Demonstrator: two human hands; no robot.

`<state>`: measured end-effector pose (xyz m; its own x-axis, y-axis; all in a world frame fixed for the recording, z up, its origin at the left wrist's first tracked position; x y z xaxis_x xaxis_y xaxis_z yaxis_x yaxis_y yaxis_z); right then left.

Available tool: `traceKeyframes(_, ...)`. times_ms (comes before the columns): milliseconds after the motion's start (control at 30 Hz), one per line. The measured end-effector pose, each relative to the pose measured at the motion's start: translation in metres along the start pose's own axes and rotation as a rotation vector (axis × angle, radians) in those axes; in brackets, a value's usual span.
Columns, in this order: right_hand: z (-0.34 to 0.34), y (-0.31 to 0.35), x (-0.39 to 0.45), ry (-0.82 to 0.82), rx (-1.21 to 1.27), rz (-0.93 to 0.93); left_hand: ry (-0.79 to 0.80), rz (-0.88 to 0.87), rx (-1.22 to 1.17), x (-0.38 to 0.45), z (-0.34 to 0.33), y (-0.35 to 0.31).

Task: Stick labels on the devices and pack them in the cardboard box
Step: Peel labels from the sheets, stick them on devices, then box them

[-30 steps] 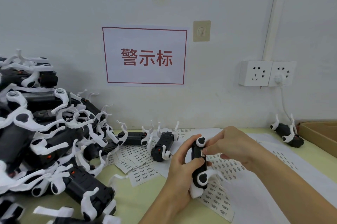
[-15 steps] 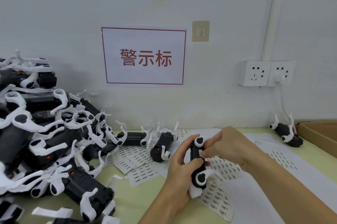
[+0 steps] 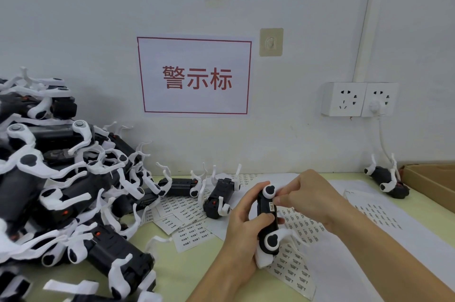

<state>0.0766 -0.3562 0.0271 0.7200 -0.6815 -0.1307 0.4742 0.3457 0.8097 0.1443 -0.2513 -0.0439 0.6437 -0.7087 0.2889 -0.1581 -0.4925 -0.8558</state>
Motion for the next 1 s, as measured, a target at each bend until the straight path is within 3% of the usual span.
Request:
traceKeyframes(200, -0.001, 0.009, -0.006, 0.032, -0.192, 0.043, 0.008, -0.018, -0.007, 0.001, -0.001, -0.002)
traceKeyframes(533, -0.001, 0.005, -0.002, -0.007, -0.129, 0.050, 0.015, -0.011, 0.001, 0.001, -0.001, -0.001)
traceKeyframes(700, 0.000, 0.005, 0.002, -0.005, -0.266, 0.119, -0.017, -0.004, -0.031, 0.003, 0.002, 0.001)
traceKeyframes(867, 0.018, 0.022, -0.001, -0.211, -0.185, 0.291, -0.057, 0.049, -0.104, 0.005, 0.008, 0.009)
traceKeyframes(1000, -0.011, 0.009, 0.005, -0.028, -0.217, 0.317, -0.001, 0.044, -0.117, 0.002, 0.003, 0.006)
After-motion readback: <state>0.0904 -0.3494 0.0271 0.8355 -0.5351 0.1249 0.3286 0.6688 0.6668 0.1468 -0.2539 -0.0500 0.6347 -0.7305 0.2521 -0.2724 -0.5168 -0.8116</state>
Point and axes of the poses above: each hand's wrist, its own x-axis towards the middle knuckle, its own z-axis out of the back of the hand, y = z × x, the point moved 7 cm from there along x, towards the middle knuckle, and after that the axes turned 9 degrees about -z, right-handed, at the moved point
